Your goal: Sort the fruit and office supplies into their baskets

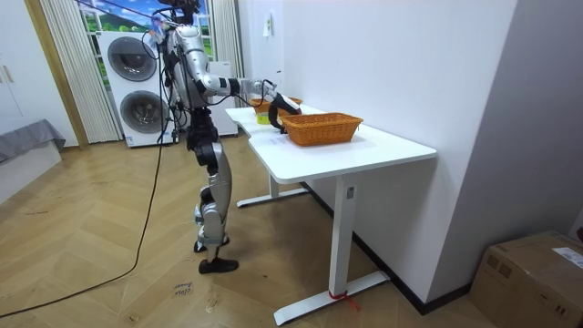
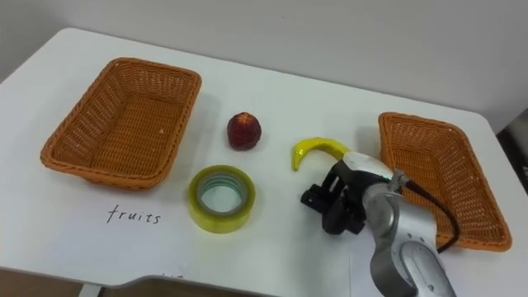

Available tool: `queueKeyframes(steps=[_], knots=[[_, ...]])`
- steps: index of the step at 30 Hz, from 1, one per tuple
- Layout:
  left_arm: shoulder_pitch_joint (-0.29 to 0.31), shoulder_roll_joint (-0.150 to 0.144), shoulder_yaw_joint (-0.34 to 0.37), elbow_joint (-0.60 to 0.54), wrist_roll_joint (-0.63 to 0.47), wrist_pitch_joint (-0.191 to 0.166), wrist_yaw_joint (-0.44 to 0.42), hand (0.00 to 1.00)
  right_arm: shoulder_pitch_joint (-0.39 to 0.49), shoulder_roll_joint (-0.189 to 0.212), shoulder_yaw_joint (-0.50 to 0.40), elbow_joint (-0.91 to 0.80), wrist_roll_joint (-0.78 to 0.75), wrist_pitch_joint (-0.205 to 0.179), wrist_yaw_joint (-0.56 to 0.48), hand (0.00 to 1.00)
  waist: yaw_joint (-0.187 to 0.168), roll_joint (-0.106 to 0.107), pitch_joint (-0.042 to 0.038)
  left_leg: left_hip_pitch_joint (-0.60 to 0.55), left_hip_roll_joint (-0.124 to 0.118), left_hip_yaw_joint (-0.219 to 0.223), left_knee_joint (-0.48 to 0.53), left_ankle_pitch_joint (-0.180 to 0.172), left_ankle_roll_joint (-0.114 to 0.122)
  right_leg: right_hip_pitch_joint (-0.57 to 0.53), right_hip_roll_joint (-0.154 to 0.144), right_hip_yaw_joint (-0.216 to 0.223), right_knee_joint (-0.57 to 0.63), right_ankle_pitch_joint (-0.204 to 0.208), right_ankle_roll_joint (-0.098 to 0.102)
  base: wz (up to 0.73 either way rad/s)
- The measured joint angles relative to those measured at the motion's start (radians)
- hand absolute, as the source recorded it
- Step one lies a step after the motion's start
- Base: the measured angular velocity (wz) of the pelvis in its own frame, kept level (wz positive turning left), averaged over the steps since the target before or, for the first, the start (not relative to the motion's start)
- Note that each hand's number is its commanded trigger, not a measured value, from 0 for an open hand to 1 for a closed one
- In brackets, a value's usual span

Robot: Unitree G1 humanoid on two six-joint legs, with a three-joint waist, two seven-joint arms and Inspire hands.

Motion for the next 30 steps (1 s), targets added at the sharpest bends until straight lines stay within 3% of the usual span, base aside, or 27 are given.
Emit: queueKeyframes(steps=[4, 7, 9, 13, 18, 30], knots=[[0.002, -0.010, 0.032, 0.012, 0.000, -0.025, 0.006, 0.00, 0.009, 0.000, -0.035, -0.068, 0.071, -0.042, 0.046, 1.00, -0.013, 0.017, 0.0121, 0.001, -0.001, 0.007, -0.004, 0.000, 0.000, -0.004, 0.001, 0.012, 0.000, 0.000, 0.000, -0.05], [0.017, -0.015, 0.046, 0.013, -0.001, -0.036, 0.013, 0.00, 0.008, 0.000, -0.060, -0.118, 0.121, -0.076, 0.054, 1.00, -0.031, 0.024, 0.0150, 0.002, -0.001, 0.013, -0.006, 0.002, 0.002, -0.007, 0.000, 0.017, 0.001, 0.000, 0.000, -0.06], [0.024, -0.015, 0.051, 0.019, -0.001, -0.042, 0.013, 0.00, 0.008, -0.001, -0.085, -0.151, 0.152, -0.086, 0.053, 1.00, -0.031, 0.026, 0.0091, -0.001, -0.001, 0.019, -0.006, 0.003, 0.003, -0.015, -0.001, 0.022, 0.001, 0.000, 0.000, -0.07], [0.058, -0.017, 0.088, 0.025, 0.000, -0.073, 0.013, 0.00, 0.006, -0.002, -0.165, -0.259, 0.214, -0.119, 0.046, 1.00, -0.055, 0.023, 0.0058, -0.003, -0.001, 0.019, -0.010, 0.004, 0.003, -0.016, -0.002, 0.014, 0.001, 0.000, 0.000, 0.01], [0.087, -0.017, 0.089, 0.033, -0.001, -0.077, 0.014, 0.00, 0.003, -0.004, -0.237, -0.301, 0.295, -0.161, -0.012, 1.00, -0.068, 0.013, -0.0010, -0.001, 0.000, 0.019, -0.007, 0.004, 0.003, -0.011, -0.002, 0.013, 0.001, 0.000, 0.000, 0.00], [0.091, -0.022, 0.095, 0.044, 0.003, -0.088, -0.012, 0.00, 0.003, -0.003, -0.319, -0.307, 0.424, -0.203, -0.146, 1.00, -0.083, 0.030, 0.0096, 0.002, -0.001, 0.024, -0.001, 0.004, 0.003, -0.004, 0.000, 0.038, 0.002, 0.000, 0.000, -0.01]])
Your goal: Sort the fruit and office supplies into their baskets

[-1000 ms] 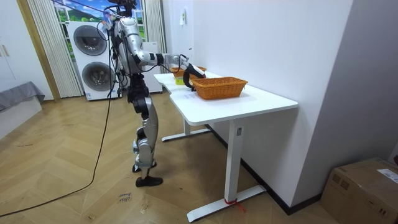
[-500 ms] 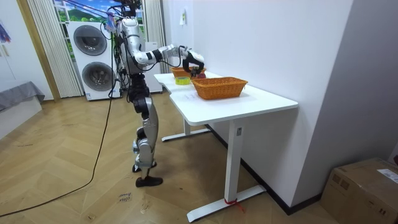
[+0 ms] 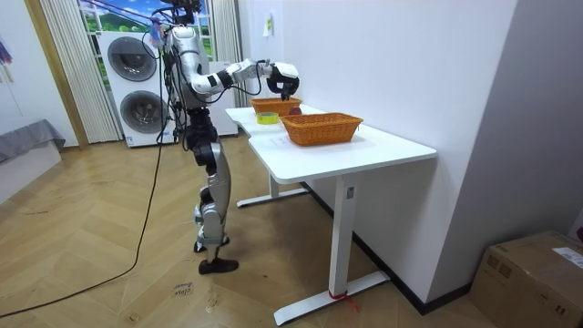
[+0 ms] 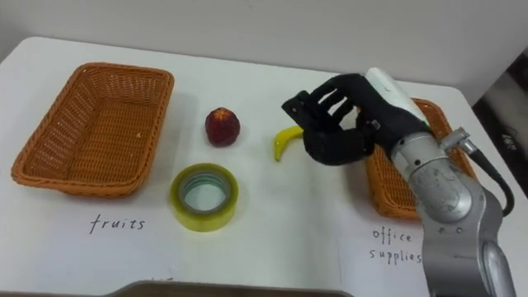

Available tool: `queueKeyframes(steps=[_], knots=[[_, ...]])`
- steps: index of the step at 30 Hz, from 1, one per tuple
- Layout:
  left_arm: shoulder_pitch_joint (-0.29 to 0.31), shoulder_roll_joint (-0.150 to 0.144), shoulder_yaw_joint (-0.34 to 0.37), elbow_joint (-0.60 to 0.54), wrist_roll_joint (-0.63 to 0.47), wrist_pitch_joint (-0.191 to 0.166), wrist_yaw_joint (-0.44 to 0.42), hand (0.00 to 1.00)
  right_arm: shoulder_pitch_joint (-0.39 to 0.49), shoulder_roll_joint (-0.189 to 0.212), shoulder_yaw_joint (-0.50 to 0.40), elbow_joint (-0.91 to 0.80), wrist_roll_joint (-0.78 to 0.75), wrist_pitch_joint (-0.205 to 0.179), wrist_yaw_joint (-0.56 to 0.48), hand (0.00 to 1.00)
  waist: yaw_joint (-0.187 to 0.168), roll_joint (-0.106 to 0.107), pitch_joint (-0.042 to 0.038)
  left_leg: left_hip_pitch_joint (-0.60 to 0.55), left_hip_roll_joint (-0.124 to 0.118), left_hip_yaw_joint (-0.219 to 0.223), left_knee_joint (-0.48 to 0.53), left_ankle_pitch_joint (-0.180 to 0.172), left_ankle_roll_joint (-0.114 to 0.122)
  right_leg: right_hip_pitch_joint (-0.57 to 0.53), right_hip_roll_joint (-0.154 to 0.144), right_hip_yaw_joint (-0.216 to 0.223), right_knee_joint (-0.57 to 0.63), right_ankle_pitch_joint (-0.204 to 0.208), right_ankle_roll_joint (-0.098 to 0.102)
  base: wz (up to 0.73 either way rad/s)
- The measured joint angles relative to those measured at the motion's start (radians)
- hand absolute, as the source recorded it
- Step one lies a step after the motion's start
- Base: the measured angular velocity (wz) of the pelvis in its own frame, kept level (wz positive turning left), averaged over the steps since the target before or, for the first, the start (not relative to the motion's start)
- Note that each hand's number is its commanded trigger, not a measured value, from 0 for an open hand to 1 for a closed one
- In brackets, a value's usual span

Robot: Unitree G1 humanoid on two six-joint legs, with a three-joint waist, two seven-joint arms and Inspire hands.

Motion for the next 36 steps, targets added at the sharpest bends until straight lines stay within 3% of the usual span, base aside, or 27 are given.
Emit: queueKeyframes(steps=[5, 9, 13, 16, 22, 36], knots=[[0.016, -0.006, 0.027, 0.001, 0.008, -0.009, -0.010, 0.00, 0.000, -0.002, -0.072, 0.003, 0.003, -0.029, -0.060, 1.00, -0.003, -0.001, -0.0019, 0.002, 0.000, -0.001, 0.001, 0.000, 0.000, 0.000, 0.000, 0.002, 0.000, 0.000, 0.000, 0.00], [0.020, -0.006, 0.027, 0.004, 0.008, -0.009, -0.010, 0.00, 0.000, -0.029, -0.086, 0.031, 0.011, -0.049, -0.126, 1.00, -0.010, -0.003, -0.0020, 0.001, 0.000, -0.002, 0.005, 0.000, 0.000, 0.000, -0.001, -0.003, 0.000, 0.000, 0.000, 0.00], [0.025, -0.006, 0.067, 0.006, 0.009, -0.008, -0.011, 0.00, 0.000, -0.039, -0.111, 0.073, 0.033, -0.050, -0.184, 1.00, -0.017, -0.006, -0.0023, -0.001, 0.000, -0.003, 0.004, 0.000, 0.000, 0.000, -0.002, -0.011, 0.000, 0.000, 0.000, 0.00], [0.033, -0.006, 0.106, -0.004, 0.009, -0.005, -0.012, 0.00, 0.000, -0.041, -0.136, 0.104, 0.043, -0.050, -0.226, 1.00, -0.025, -0.015, -0.0068, 0.000, 0.000, -0.002, 0.005, 0.000, 0.000, -0.001, -0.002, -0.009, 0.000, 0.000, 0.000, 0.00], [0.046, -0.003, 0.109, -0.027, 0.009, 0.000, -0.010, 0.00, 0.000, -0.049, -0.154, 0.154, 0.051, -0.047, -0.297, 1.00, -0.031, -0.016, -0.0085, 0.000, 0.000, -0.002, 0.006, 0.000, 0.000, 0.001, -0.001, -0.008, 0.000, 0.000, 0.000, 0.00], [0.067, -0.004, 0.107, -0.043, 0.009, 0.000, -0.009, 0.00, 0.002, -0.076, -0.167, 0.285, 0.095, -0.049, -0.331, 1.00, -0.053, -0.013, -0.0069, 0.000, 0.000, -0.005, 0.005, 0.000, 0.000, 0.002, -0.002, -0.011, 0.001, 0.000, 0.000, 0.00]])
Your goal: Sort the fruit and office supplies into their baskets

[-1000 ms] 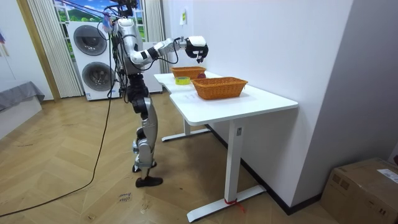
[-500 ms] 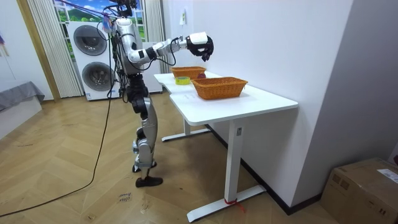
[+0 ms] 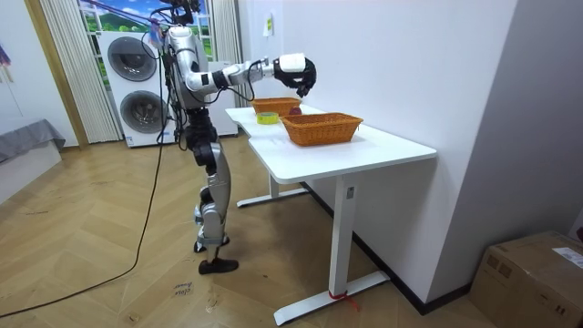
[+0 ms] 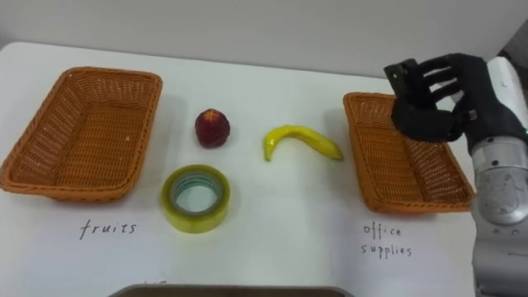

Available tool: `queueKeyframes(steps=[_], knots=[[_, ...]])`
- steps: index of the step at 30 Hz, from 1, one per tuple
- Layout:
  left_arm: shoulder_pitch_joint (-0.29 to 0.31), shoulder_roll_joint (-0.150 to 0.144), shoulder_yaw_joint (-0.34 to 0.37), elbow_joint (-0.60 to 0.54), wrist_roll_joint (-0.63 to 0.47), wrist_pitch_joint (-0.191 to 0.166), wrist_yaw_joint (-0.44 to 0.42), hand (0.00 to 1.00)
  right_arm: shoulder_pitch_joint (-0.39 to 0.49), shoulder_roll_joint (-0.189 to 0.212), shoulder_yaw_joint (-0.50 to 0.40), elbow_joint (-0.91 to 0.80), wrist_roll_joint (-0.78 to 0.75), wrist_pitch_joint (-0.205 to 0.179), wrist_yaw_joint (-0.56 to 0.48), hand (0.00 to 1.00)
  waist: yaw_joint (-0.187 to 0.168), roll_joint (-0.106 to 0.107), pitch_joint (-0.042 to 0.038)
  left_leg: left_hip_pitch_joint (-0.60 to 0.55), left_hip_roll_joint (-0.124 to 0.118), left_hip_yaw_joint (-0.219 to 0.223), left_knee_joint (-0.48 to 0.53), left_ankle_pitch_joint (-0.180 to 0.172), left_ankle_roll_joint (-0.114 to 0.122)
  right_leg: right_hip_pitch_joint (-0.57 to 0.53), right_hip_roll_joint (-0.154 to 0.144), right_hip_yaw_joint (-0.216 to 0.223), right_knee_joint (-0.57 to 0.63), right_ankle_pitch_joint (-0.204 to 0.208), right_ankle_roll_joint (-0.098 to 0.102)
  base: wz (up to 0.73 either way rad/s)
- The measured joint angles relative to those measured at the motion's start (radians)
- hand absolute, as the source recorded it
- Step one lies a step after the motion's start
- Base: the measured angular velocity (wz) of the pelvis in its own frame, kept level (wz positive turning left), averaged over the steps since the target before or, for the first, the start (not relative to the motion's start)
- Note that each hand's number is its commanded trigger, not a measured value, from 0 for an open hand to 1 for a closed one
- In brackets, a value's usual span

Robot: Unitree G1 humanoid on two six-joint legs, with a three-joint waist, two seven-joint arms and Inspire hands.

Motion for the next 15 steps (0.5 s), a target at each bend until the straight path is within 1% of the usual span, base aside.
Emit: queueKeyframes(steps=[2, 3, 6, 9, 15], knots=[[0.000, -0.001, -0.001, 0.000, 0.000, 0.000, 0.000, 0.00, 0.001, 0.000, 0.000, 0.018, 0.004, 0.001, 0.001, 1.00, 0.000, 0.003, 0.0015, -0.001, 0.000, 0.000, 0.000, 0.000, 0.000, 0.000, 0.000, 0.000, 0.000, 0.000, 0.000, 0.00], [0.001, 0.000, -0.002, 0.000, 0.000, 0.000, 0.000, 0.00, 0.001, 0.000, 0.000, 0.038, 0.013, 0.001, 0.001, 1.00, 0.000, 0.001, -0.0003, 0.000, 0.000, 0.000, 0.000, 0.000, 0.000, 0.000, 0.000, -0.001, 0.000, 0.000, 0.000, 0.00], [0.001, 0.000, -0.002, 0.000, -0.001, 0.003, 0.000, 0.00, 0.001, 0.000, 0.006, 0.093, 0.027, 0.002, 0.001, 1.00, 0.002, -0.002, -0.0020, 0.000, 0.000, 0.000, 0.000, 0.000, 0.000, 0.000, -0.001, -0.002, 0.000, 0.000, 0.000, 0.00], [0.000, 0.001, -0.002, 0.000, -0.002, 0.014, 0.000, 0.00, 0.001, 0.000, 0.019, 0.134, 0.039, 0.002, 0.001, 1.00, 0.002, -0.002, -0.0028, 0.001, -0.001, 0.000, 0.000, 0.000, 0.000, 0.000, -0.001, -0.002, 0.000, 0.000, 0.000, 0.00], [0.001, 0.002, -0.002, -0.001, -0.002, 0.015, -0.002, 0.00, 0.001, 0.000, 0.027, 0.193, 0.064, 0.003, 0.008, 1.00, 0.002, -0.002, -0.0025, 0.001, 0.000, 0.000, 0.000, 0.000, 0.000, 0.001, -0.001, -0.002, -0.001, 0.000, 0.000, 0.00]])
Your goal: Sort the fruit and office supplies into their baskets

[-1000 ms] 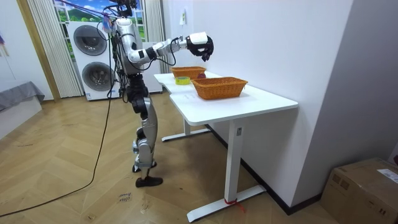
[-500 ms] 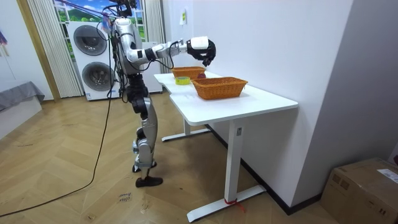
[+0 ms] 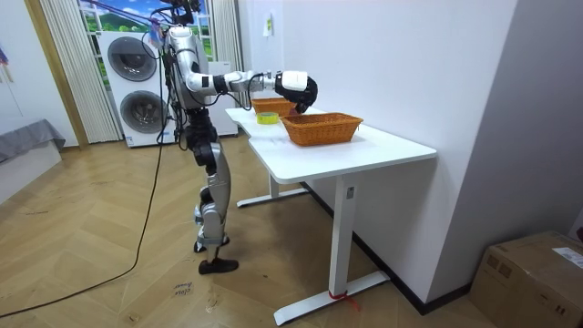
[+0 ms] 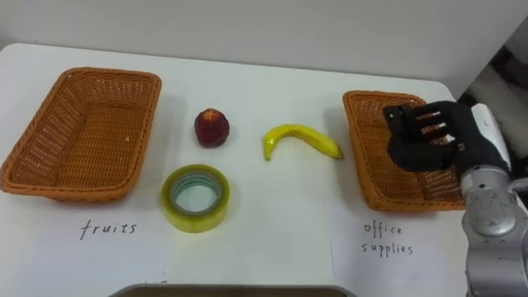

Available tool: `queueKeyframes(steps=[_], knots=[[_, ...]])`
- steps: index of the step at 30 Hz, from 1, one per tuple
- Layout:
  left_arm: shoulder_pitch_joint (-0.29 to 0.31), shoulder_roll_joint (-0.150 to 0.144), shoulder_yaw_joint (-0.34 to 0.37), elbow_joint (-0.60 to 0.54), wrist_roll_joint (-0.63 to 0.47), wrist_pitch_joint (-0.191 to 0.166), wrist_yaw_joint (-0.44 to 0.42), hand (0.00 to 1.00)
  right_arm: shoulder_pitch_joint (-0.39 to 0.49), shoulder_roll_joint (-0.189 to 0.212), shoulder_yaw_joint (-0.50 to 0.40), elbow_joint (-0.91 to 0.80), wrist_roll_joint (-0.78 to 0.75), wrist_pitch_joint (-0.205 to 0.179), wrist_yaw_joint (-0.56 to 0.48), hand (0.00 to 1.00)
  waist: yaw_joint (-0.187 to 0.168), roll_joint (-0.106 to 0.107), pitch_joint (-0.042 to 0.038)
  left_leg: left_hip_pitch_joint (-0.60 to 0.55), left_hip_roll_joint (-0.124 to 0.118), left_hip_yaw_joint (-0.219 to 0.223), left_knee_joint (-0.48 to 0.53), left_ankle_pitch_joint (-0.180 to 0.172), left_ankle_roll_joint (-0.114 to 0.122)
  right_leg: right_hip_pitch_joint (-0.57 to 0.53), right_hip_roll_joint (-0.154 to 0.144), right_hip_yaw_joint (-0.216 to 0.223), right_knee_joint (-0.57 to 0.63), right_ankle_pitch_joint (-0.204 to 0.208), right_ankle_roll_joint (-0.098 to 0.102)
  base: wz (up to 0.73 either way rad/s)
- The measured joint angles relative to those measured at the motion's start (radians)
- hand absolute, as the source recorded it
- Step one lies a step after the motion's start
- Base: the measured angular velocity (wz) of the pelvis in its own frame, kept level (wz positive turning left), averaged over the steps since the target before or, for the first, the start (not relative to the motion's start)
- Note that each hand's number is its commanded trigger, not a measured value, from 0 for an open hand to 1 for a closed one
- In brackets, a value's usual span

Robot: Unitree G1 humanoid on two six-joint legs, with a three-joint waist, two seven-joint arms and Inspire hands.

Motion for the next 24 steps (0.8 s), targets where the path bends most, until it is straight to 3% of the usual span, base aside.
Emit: queueKeyframes(steps=[24], knots=[[-0.004, 0.005, 0.001, -0.048, 0.000, 0.002, -0.004, 0.00, 0.000, 0.000, 0.041, 0.037, -0.039, 0.022, 0.083, 1.00, 0.003, 0.001, 0.0021, 0.000, 0.000, 0.003, -0.011, 0.000, 0.000, -0.001, 0.003, 0.006, -0.016, 0.000, 0.000, 0.00]])
